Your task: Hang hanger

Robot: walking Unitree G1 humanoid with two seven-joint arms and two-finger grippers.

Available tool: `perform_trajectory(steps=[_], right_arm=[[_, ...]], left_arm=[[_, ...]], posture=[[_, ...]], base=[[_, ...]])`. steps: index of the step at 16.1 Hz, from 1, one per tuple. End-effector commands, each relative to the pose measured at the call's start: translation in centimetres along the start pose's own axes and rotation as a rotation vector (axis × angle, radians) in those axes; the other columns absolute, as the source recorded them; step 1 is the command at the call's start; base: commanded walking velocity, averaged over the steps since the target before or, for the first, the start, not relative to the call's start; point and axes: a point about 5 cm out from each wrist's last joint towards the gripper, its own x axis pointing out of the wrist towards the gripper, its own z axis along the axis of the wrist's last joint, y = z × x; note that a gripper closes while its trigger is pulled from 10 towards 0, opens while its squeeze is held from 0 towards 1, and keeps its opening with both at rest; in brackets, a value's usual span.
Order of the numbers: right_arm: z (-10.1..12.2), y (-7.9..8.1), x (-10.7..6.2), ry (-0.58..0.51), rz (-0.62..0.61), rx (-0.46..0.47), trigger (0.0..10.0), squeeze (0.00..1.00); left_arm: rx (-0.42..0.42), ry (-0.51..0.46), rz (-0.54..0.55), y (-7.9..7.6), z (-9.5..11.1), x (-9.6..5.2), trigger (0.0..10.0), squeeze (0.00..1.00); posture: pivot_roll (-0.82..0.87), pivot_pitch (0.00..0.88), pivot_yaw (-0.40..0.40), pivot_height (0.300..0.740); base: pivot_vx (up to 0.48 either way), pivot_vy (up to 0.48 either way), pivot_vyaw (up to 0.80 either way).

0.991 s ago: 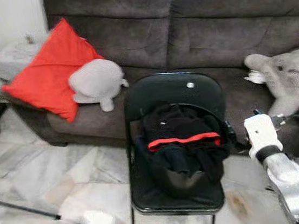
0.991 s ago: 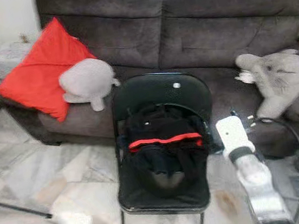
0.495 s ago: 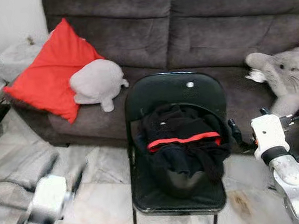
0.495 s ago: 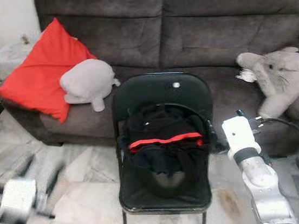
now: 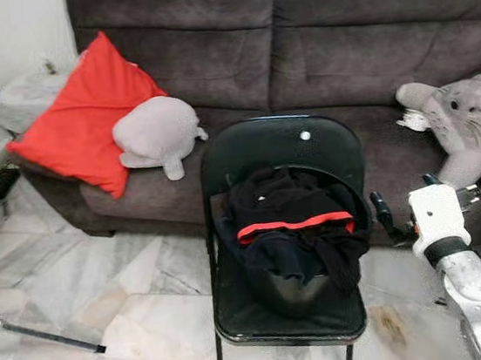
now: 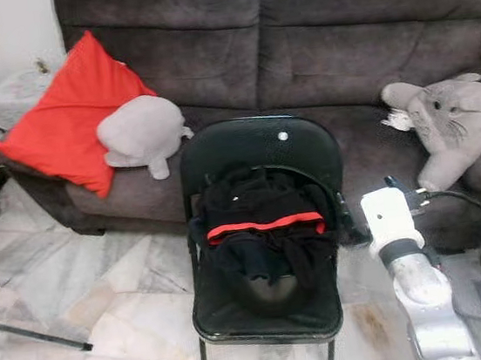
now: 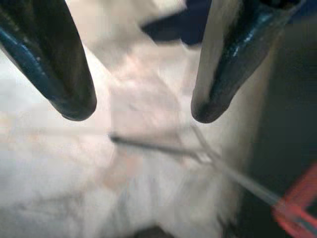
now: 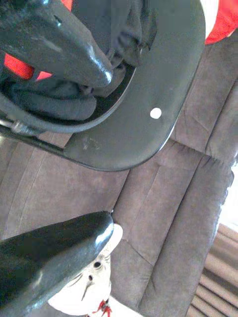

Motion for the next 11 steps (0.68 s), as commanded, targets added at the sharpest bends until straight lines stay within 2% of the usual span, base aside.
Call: perform_trajectory(steps=[1,3,4,6,8,9,11], right_arm=[[0.3,-0.2,0.1,-0.005,-0.007,0.001,10.0,0.0],[0.5,-0.6,0.2,-0.007,-0.018,-0.008,10.0,0.0],[0.5,-0.7,0.2,-0.006,-0.022,-0.018,10.0,0.0],[0.5,-0.8,0.2,-0.002,-0.023,-0.021,10.0,0.0],[0.5,-1.0,0.2,0.0,-0.019,-0.055,10.0,0.0],[-0.4,-1.4,0.0,0.046,-0.016,-0.144,10.0,0.0],[-1.0,-1.5,0.0,0.071,-0.008,-0.178,10.0,0.0]], left_arm=[[-0.012,0.15,-0.072,-2.3,-2.2,-0.2,10.0,0.0],[-0.011,0.26,-0.209,-6.6,-3.4,-0.2,10.0,0.0],[-0.007,0.292,-0.267,-8.9,-3.4,-0.2,10.0,0.0],[0.023,0.322,-0.314,-10.3,-3.1,0.1,10.0,0.0],[0.007,0.359,-0.299,-10.5,-3.4,0.1,10.0,0.0],[0.011,0.36,-0.309,-10.9,-3.4,0.1,10.0,0.0],[0.013,0.355,-0.32,-11.4,-3.2,0.1,10.0,0.0]], posture=[[-0.03,0.1,0.002,0.74],[-0.04,0.094,0.003,0.74],[-0.04,0.093,0.002,0.74],[-0.04,0.09,-0.002,0.74],[-0.05,0.084,0.0,0.74],[-0.06,0.08,0.0,0.74],[-0.06,0.079,0.002,0.74]], base=[[0.0,0.0,0.0],[0.0,0.0,0.0],[0.0,0.0,0.0],[0.0,0.0,0.0],[0.0,0.0,0.0],[0.0,0.0,0.0],[0.0,0.0,0.0]])
